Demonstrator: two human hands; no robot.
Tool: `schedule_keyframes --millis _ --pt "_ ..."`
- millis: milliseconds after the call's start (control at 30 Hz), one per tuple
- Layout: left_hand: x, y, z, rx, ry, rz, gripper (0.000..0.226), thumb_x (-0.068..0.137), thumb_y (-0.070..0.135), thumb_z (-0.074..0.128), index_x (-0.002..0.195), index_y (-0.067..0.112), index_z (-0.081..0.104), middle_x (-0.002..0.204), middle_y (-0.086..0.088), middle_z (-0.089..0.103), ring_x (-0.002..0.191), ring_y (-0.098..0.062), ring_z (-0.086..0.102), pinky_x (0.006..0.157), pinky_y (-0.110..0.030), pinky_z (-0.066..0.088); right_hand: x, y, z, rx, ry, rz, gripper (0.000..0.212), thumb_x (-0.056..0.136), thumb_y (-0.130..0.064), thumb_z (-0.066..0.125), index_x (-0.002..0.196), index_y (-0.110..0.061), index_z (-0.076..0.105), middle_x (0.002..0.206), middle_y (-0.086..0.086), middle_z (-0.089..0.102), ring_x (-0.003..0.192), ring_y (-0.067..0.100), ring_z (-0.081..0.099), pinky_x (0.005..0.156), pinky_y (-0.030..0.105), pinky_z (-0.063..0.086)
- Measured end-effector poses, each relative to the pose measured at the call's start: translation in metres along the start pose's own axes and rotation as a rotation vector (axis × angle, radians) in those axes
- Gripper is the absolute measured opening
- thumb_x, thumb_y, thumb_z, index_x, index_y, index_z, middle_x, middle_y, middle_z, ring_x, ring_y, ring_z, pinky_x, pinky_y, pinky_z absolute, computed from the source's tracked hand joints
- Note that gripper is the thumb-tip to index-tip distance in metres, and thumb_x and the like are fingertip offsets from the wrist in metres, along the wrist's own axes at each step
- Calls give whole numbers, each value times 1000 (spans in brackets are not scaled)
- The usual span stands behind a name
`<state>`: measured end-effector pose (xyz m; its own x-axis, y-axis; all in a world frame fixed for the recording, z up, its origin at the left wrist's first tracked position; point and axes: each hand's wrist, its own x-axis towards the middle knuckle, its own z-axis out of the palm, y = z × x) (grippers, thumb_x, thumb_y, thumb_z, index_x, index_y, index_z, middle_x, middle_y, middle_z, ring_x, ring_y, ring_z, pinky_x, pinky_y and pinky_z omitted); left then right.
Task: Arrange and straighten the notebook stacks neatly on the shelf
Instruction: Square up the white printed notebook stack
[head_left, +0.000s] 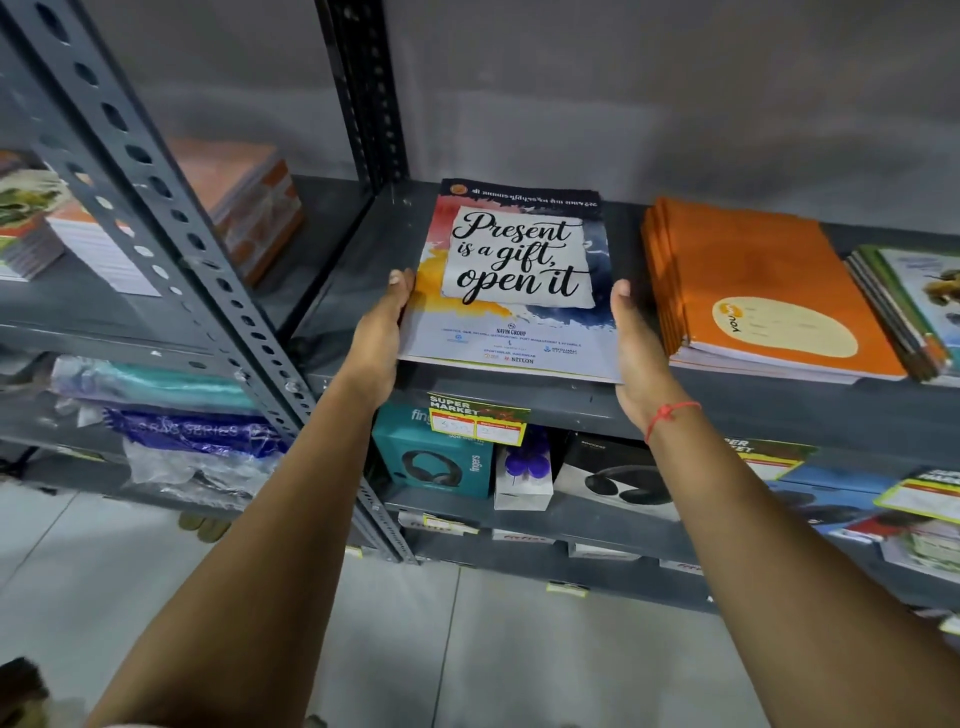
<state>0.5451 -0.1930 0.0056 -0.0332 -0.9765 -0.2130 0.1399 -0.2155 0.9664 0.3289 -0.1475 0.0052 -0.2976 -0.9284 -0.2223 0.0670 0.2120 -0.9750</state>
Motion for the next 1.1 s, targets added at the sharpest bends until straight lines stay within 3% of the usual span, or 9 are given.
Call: schedule_keyframes --millis 67,167,267,367,467,567,700,867,1100 --pt "3 2 -6 57 -70 -18 51 88 48 51 132 22 53 124 7 66 115 -13 59 115 -38 33 0 1 -3 -18 -8 -14 65 93 -54 29 149 -25 18 159 -5 17 146 15 16 120 39 13" --pt "0 -4 -18 68 -179 48 67 88 30 53 148 14 27 146 -2 46 113 -7 61 114 -33 32 -10 9 -7 -149 48 -122 63 93 -50 34 149 -23 19 158 -3 21 144 15 21 117 36 17" --pt "-8 -17 -38 63 -270 116 87 75 30 71 148 11 26 129 11 60 111 0 62 95 -15 47 -29 27 -19 -224 4 -267 73 88 -50 48 149 -25 16 157 -6 21 144 9 22 119 35 21" --pt "-13 -19 -50 58 -337 71 122 39 38 92 143 13 33 114 18 68 100 6 66 79 -10 53 -35 35 -28 -293 -77 -264 90 74 -50 63 148 -30 16 153 -14 28 141 6 28 116 34 27" --pt "-14 -20 -47 139 -309 99 96 59 20 85 141 17 35 98 26 73 94 12 65 74 -7 53 -34 34 -29 -324 -84 -270 86 77 -37 67 148 -29 20 148 -18 33 137 6 34 115 36 30" --pt "-14 -23 -40 168 -205 127 65 84 -14 51 144 7 33 84 29 73 83 14 66 71 -3 52 -34 33 -27 -351 -68 -285 79 81 -31 66 147 -26 23 153 -10 32 140 9 32 116 36 30" --pt "-14 -23 -35 155 -96 120 58 84 -12 55 139 2 41 82 28 73 79 15 66 75 -3 52 -34 29 -23 -360 -44 -294 76 83 -30 65 147 -22 25 147 -14 36 133 2 34 115 32 31" --pt "-22 -26 -22 112 8 156 55 84 -10 57 137 -2 42 121 -1 57 68 17 64 65 0 49 -32 27 -19 -345 -8 -308 72 84 -29 64 146 -19 28 151 -6 34 134 1 31 111 21 28" --pt "-26 -23 -25 113 -20 146 57 85 -14 52 139 0 40 101 4 71 74 11 68 67 -4 52 -28 29 -21 -228 -36 -267 76 82 -11 66 146 -13 25 147 -5 39 129 0 36 110 21 31"
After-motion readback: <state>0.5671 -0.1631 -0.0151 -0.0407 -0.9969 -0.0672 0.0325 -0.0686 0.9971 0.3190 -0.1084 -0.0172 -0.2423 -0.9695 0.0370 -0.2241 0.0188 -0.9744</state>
